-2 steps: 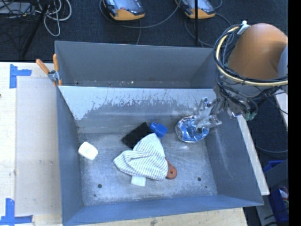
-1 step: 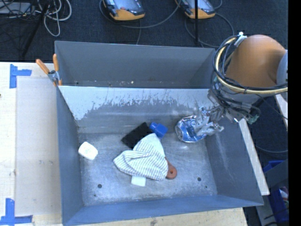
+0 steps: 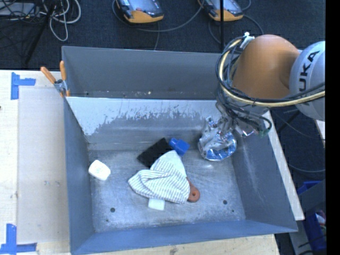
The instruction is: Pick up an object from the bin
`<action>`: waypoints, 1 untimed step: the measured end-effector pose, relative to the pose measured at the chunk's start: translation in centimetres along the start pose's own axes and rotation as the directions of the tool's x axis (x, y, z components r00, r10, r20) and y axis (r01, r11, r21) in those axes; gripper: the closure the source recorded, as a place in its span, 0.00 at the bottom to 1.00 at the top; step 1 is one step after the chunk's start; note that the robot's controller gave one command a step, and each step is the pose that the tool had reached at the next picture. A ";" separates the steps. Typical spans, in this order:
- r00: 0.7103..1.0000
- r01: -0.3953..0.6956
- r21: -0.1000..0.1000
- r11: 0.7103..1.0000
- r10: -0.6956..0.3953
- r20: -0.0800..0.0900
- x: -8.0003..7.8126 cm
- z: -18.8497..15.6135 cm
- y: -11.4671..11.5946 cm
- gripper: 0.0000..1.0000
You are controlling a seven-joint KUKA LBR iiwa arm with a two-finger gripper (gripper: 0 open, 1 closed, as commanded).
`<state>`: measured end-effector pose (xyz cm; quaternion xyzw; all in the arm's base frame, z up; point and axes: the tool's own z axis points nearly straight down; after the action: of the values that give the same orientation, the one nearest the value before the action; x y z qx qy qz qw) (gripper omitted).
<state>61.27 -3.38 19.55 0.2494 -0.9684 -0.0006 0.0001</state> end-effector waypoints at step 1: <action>0.993 0.115 0.002 0.993 -0.115 0.004 -0.8 3.4 1.5 1.00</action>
Offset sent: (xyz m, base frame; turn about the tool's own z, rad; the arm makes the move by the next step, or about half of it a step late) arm 0.0065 0.0419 0.0323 -0.3869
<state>61.26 -1.67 16.20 0.3049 -0.9524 -0.0005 -0.0023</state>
